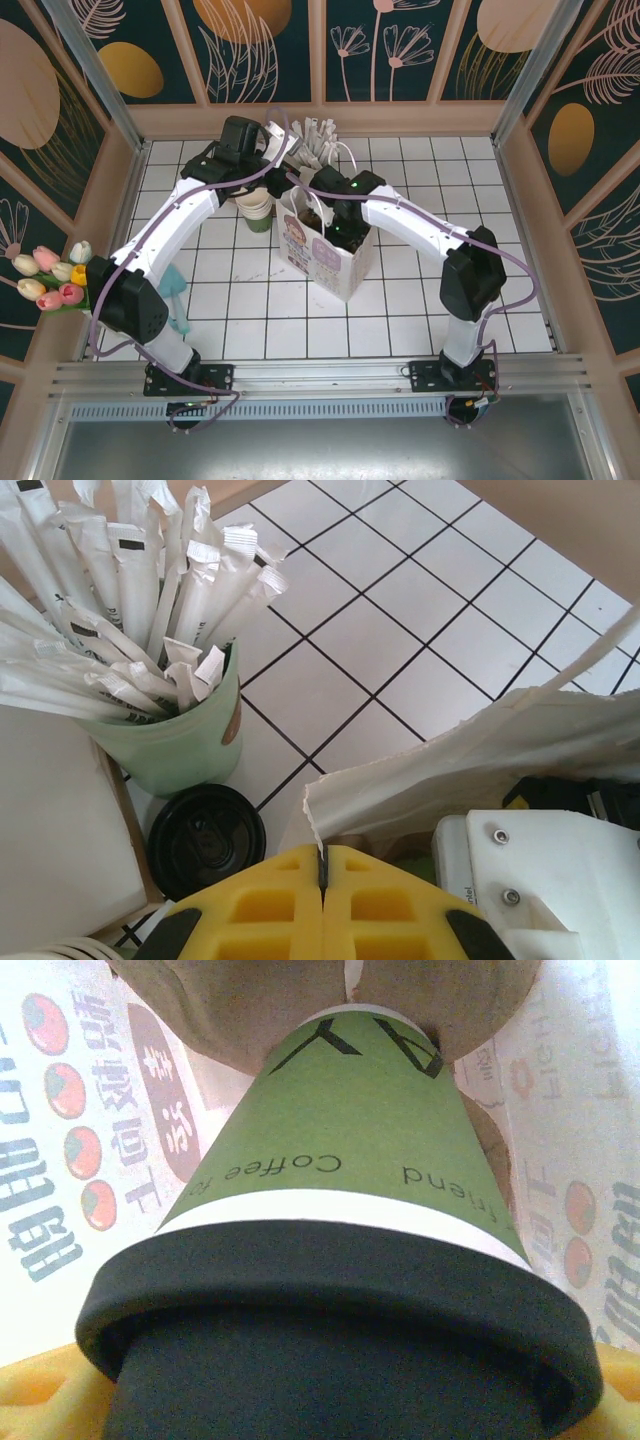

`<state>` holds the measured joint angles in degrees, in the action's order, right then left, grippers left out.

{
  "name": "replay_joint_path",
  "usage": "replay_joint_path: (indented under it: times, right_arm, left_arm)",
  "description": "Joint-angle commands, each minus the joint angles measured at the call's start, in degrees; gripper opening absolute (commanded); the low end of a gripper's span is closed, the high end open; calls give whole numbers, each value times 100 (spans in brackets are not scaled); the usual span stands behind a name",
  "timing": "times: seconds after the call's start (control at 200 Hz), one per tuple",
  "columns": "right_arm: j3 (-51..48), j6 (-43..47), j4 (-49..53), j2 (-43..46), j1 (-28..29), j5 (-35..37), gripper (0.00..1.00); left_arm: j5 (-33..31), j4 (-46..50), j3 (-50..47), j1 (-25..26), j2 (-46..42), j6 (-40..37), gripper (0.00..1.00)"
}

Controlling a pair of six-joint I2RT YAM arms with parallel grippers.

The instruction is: Pack the takeout coffee

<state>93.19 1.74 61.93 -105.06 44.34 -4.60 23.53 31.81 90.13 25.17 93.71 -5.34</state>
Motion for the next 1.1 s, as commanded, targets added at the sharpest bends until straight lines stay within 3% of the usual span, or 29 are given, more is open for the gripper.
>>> replay_joint_path:
  times: [0.0, 0.335, 1.096]
  right_arm:
    - [23, -270, 536, -62, -49, -49, 60]
    - [-143, -105, -117, -197, -91, 132, 60]
    - [-40, -11, -136, -207, -118, 223, 60]
  left_arm:
    - [-83, -26, 183, 5, 16, 54, 0]
    - [19, -61, -5, 6, -112, 148, 0]
    - [-139, -437, -386, 1, -256, 507, 0]
